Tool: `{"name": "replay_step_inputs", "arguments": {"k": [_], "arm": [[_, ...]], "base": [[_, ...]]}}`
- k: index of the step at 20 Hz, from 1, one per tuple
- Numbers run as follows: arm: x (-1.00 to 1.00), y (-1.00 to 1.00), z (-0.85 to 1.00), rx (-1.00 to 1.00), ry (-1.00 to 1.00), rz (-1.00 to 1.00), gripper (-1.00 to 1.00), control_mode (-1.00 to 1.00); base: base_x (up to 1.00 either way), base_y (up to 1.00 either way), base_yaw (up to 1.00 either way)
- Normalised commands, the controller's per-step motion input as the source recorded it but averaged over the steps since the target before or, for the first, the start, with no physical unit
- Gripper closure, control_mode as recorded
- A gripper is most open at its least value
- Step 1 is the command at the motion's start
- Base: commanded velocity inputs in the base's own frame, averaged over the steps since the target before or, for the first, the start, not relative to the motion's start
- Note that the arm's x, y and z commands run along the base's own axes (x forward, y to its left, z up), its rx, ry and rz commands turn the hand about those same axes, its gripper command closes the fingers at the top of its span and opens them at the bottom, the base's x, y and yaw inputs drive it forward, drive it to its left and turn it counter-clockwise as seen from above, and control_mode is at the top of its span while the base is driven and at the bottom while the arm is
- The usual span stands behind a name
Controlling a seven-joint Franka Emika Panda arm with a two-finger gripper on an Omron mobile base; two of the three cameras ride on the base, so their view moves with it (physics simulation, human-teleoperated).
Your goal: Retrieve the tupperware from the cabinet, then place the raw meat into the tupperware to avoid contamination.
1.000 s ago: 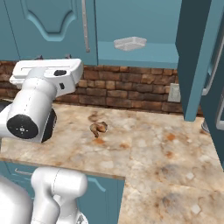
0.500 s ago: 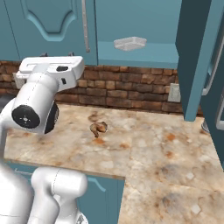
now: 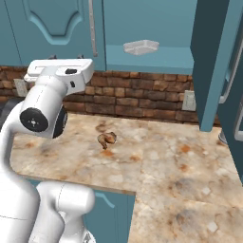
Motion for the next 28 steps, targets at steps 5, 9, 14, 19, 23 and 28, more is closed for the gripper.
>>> {"name": "replay_step_inputs", "arguments": {"k": [5,9,14,19,23,28], "arm": [[0.27,0.00,-0.01,0.00,0.00,-0.01,-1.00,-1.00],[0.25,0.00,-0.01,0.00,0.00,-0.01,-1.00,-1.00],[0.22,0.00,0.00,0.00,0.00,0.00,-1.00,-1.00],[0.20,0.00,0.00,0.00,0.00,0.00,-1.00,-1.00],[0.18,0.00,-0.01,0.00,0.00,0.00,-1.00,-1.00],[0.18,-0.05,-0.03,0.00,0.00,-0.01,-1.00,-1.00]], "base": [[0.00,0.00,0.00],[0.00,0.00,0.00],[0.00,0.00,0.00],[0.00,0.00,0.00],[0.00,0.00,0.00],[0.00,0.00,0.00]]}}
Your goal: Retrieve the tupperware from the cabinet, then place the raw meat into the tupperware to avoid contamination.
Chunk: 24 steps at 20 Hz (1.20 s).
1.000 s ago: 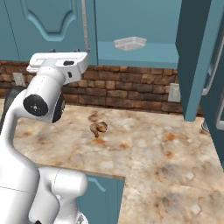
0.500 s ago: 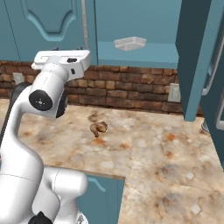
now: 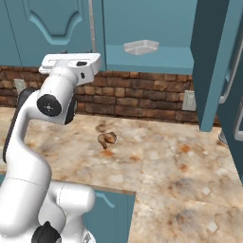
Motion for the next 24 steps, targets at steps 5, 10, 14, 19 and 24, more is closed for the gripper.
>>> {"name": "replay_step_inputs", "arguments": {"k": [5,10,14,19,24], "arm": [[0.18,-0.07,-0.06,0.00,0.00,-0.01,-1.00,-1.00],[0.21,-0.01,-0.05,0.00,0.00,-0.01,-1.00,-1.00],[0.25,0.00,-0.07,0.00,0.00,-0.01,-1.00,-1.00],[0.27,0.00,-0.07,0.00,0.02,-0.01,-1.00,-1.00],[0.26,0.00,-0.07,0.00,0.01,-0.01,-1.00,-1.00]], "base": [[0.00,0.00,0.00],[0.00,0.00,0.00],[0.00,0.00,0.00],[0.00,0.00,0.00],[0.00,0.00,0.00]]}}
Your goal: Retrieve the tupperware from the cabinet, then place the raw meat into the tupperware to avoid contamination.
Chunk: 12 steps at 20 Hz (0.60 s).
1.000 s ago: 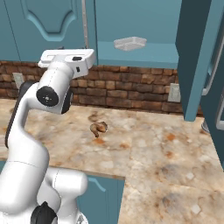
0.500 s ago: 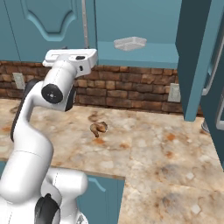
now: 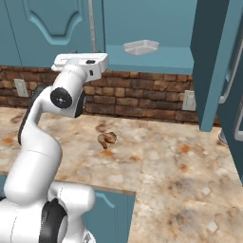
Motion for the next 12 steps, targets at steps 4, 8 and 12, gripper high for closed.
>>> {"name": "replay_step_inputs", "arguments": {"k": [4,8,12], "arm": [[0.29,0.00,-0.04,0.00,0.01,-0.01,-1.00,-1.00],[0.28,0.00,-0.03,0.00,0.01,-0.01,-1.00,-1.00],[0.26,0.00,-0.04,0.00,0.01,0.00,-1.00,-1.00]], "base": [[0.00,0.00,0.00],[0.00,0.00,0.00],[0.00,0.00,0.00]]}}
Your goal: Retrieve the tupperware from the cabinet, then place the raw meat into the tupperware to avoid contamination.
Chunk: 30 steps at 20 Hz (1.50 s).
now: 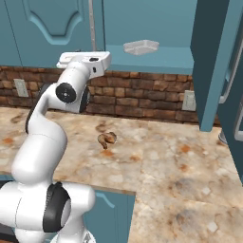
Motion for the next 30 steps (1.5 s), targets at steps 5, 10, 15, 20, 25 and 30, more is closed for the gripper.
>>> {"name": "replay_step_inputs", "arguments": {"k": [5,10,15,20,25,30], "arm": [[0.26,0.00,-0.06,0.00,0.00,0.00,-1.00,-1.00],[0.26,-0.01,-0.04,0.00,0.00,0.00,-1.00,-1.00],[0.25,-0.04,-0.04,0.00,0.01,0.00,-1.00,-1.00],[0.25,-0.04,-0.04,0.00,0.00,0.00,-1.00,-1.00],[0.25,-0.02,-0.04,0.00,0.00,0.00,-1.00,-1.00],[0.24,0.00,-0.03,0.00,0.00,0.00,1.00,-1.00]], "base": [[0.00,0.00,0.00],[0.00,0.00,0.00],[0.00,0.00,0.00],[0.00,0.00,0.00],[0.00,0.00,0.00],[0.00,0.00,0.00]]}}
